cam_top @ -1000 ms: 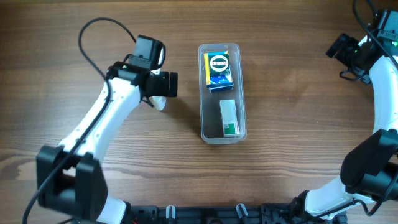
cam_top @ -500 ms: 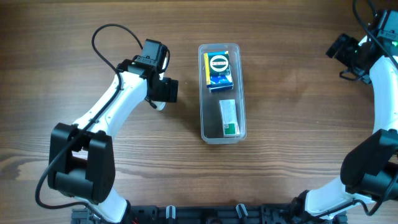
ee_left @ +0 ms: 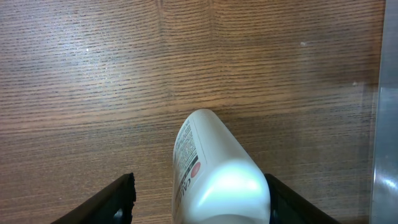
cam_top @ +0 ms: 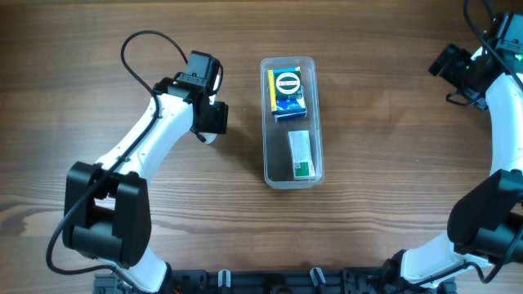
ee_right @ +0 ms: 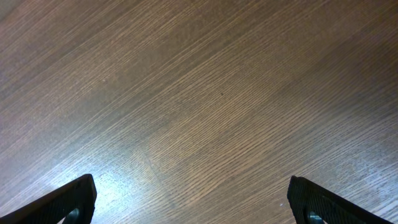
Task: Pack container
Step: 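Lower the left gripper and grasp the white squeeze bottle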
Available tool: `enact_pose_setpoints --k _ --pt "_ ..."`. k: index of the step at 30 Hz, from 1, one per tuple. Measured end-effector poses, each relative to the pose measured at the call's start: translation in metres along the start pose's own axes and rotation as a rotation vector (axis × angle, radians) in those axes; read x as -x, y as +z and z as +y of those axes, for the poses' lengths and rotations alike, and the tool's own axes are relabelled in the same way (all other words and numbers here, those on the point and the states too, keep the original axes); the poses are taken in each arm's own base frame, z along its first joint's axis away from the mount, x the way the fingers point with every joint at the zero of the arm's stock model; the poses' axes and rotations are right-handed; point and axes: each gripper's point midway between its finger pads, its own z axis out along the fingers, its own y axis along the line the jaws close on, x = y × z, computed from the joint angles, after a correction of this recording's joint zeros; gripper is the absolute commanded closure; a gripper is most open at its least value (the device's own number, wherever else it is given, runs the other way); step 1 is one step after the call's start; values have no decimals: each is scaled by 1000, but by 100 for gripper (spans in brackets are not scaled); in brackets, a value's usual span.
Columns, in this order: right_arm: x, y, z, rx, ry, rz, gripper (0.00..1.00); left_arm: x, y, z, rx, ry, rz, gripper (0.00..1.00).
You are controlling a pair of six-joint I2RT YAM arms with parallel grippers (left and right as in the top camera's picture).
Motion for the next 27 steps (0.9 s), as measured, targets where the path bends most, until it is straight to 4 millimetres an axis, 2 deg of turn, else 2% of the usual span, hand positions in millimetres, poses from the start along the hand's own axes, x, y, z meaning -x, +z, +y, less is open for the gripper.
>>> enact_pose_setpoints --k 8,10,15,27 --pt "0 0 0 0 0 0 0 0 -1 0 -1 0 -2 40" --pt "0 0 0 0 0 0 0 0 -3 0 -1 0 -3 44" --pt "0 0 0 0 0 0 0 5 -19 0 -9 -2 -46 48" --pt "0 0 0 0 0 0 0 -2 -20 1 -4 -1 -18 46"
